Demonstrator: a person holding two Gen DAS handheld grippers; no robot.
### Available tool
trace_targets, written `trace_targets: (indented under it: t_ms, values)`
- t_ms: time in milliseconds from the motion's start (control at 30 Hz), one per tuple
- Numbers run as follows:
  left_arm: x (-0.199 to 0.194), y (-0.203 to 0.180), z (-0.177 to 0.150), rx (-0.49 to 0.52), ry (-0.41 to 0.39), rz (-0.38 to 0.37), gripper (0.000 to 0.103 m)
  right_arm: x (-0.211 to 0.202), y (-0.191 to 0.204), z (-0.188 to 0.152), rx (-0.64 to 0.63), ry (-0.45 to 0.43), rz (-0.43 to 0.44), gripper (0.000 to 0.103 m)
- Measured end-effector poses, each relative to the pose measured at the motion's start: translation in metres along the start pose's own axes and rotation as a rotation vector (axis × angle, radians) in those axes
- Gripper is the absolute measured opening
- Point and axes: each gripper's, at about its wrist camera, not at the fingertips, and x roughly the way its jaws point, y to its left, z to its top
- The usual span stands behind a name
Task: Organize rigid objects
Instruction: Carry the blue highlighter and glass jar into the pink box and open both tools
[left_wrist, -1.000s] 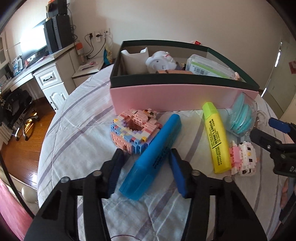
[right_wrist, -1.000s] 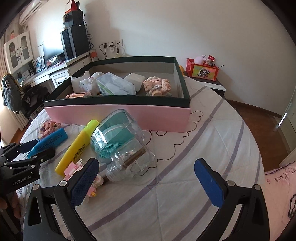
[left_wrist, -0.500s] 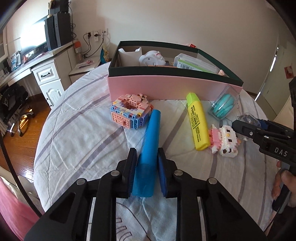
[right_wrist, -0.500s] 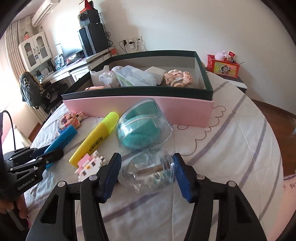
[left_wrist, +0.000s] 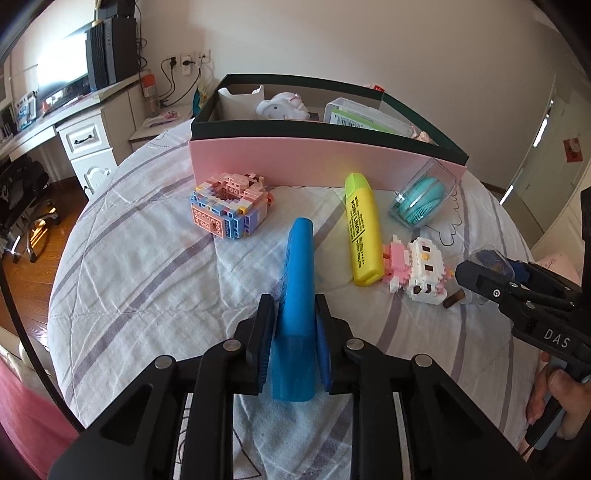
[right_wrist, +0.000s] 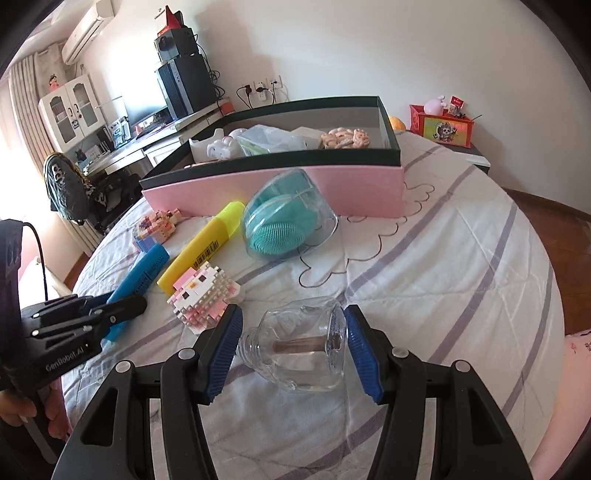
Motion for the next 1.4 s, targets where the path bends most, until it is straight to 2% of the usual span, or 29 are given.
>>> trace_targets:
  t_ms: [100,400,567,733,900,1100,1267,1367,1400]
  values:
    - [0.0,-0.001,0.003,-0.007,-0.025,0.011,0.016,-0.001,-0.001,0.0,0.007,-0.008,0.009,0.058]
    - [-0.033,-0.007,0.022,0.004,-0.127,-0.017,0.016,-0.017,0.007,0.014,-0.017,-0.068,0.03,0.058]
    - [-0.052,-0.016,0.053,0.035,-0.184,-0.049,0.016,-0.03,0.02,0.041,-0.057,-0.126,0.038,0.058]
    - [-0.05,-0.023,0.099,0.075,-0.209,-0.088,0.016,-0.035,0.033,0.081,-0.124,-0.184,0.032,0.058]
    - [-0.014,-0.027,0.153,0.097,-0.154,-0.114,0.016,-0.011,0.034,0.132,-0.17,-0.194,-0.011,0.058]
    - [0.049,-0.026,0.198,0.1,-0.057,-0.076,0.016,0.042,0.012,0.178,-0.174,-0.136,-0.104,0.058]
    - [0.091,-0.027,0.214,0.105,0.021,-0.049,0.016,0.088,-0.007,0.197,-0.167,-0.051,-0.153,0.059]
    - [0.102,-0.032,0.215,0.108,0.032,-0.027,0.017,0.104,-0.014,0.201,-0.163,-0.019,-0.157,0.059]
    - [0.103,-0.033,0.215,0.107,0.028,-0.018,0.022,0.106,-0.015,0.201,-0.163,-0.023,-0.155,0.059]
